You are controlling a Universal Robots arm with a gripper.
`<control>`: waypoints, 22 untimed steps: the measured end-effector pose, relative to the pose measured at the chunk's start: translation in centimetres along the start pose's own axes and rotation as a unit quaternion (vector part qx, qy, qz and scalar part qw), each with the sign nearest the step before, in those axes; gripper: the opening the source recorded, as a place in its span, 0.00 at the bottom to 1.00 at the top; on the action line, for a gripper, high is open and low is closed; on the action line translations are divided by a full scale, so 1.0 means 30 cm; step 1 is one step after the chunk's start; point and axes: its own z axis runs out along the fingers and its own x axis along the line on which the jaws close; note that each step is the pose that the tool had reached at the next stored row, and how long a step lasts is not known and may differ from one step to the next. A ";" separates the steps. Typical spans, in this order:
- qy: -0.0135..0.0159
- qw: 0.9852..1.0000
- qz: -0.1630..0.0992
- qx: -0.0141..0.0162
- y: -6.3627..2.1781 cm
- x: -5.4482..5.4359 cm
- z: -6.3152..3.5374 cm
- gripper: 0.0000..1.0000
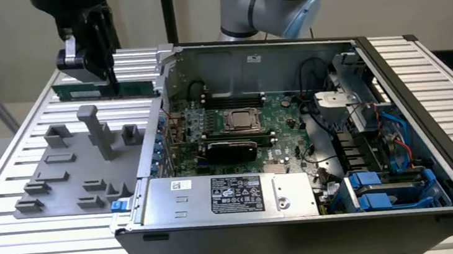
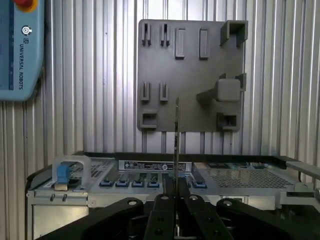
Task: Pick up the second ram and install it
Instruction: 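Insert the second ram into the second slot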
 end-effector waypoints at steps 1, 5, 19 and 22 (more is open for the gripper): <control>0.000 1.000 0.000 0.000 -0.015 0.000 0.000 0.00; 0.000 1.000 0.000 0.000 -0.076 -0.003 -0.001 0.00; 0.001 1.000 0.000 0.000 -0.274 -0.055 0.016 0.00; 0.001 1.000 0.000 0.000 -0.319 -0.074 0.024 0.00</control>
